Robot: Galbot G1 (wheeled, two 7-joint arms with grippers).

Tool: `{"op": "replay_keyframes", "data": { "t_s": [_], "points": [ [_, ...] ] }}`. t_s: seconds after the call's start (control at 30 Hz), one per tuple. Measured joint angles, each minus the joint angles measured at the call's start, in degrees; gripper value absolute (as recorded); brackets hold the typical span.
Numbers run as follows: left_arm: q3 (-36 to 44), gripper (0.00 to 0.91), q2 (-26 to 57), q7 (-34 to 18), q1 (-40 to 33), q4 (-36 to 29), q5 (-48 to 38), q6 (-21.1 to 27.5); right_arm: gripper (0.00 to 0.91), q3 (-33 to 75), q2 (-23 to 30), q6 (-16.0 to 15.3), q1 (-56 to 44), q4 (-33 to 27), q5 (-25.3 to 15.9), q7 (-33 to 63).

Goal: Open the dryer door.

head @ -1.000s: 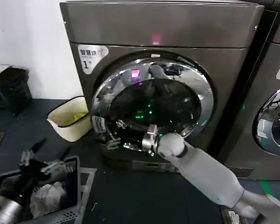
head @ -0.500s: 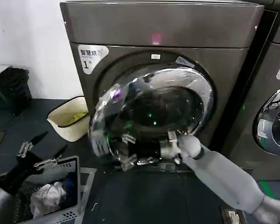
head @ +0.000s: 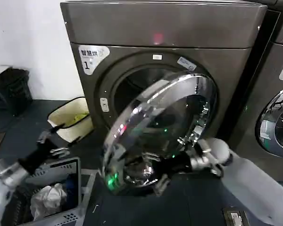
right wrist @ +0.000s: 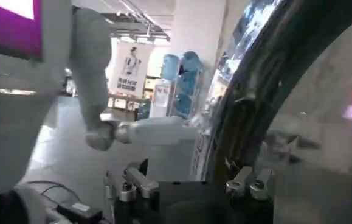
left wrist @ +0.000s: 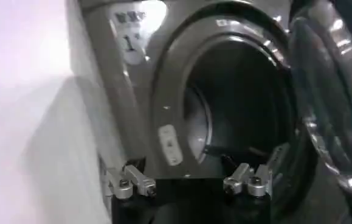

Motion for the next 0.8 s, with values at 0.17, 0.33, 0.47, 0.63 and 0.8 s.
{"op": "replay_keyframes", "data": {
  "t_s": [0.17, 0.33, 0.47, 0.63, 0.8],
  "points": [
    [7.29, 0.907, -0.72, 0.99, -4.64, 0.42, 0.38, -0.37, 0.907, 11.97, -3.53, 0.33, -9.99, 0.96, 0.13, -0.7],
    [15.35, 0.907, -2.5, 1.33, -7.64, -0.63, 2.74, -1.25, 0.907, 25.7, -5.66, 2.35, -23.08, 2.99, 0.96, 0.35],
    [21.17, 0.907, -4.35, 0.98, -9.21, -2.06, 3.32, -1.42, 0.907, 38.72, -5.31, 3.4, -35.07, 4.63, 2.4, 1.54],
    [26.77, 0.907, -5.56, 0.75, -10.67, -2.94, 3.35, -1.9, 0.907, 57.2, -2.08, 5.48, -52.11, 6.87, 3.9, 3.09],
    [31.03, 0.907, -5.91, 0.1, -11.94, -3.59, 3.0, -2.48, 0.907, 71.84, 4.81, 9.47, -65.03, 8.76, 0.07, 10.47]
  ]
}}
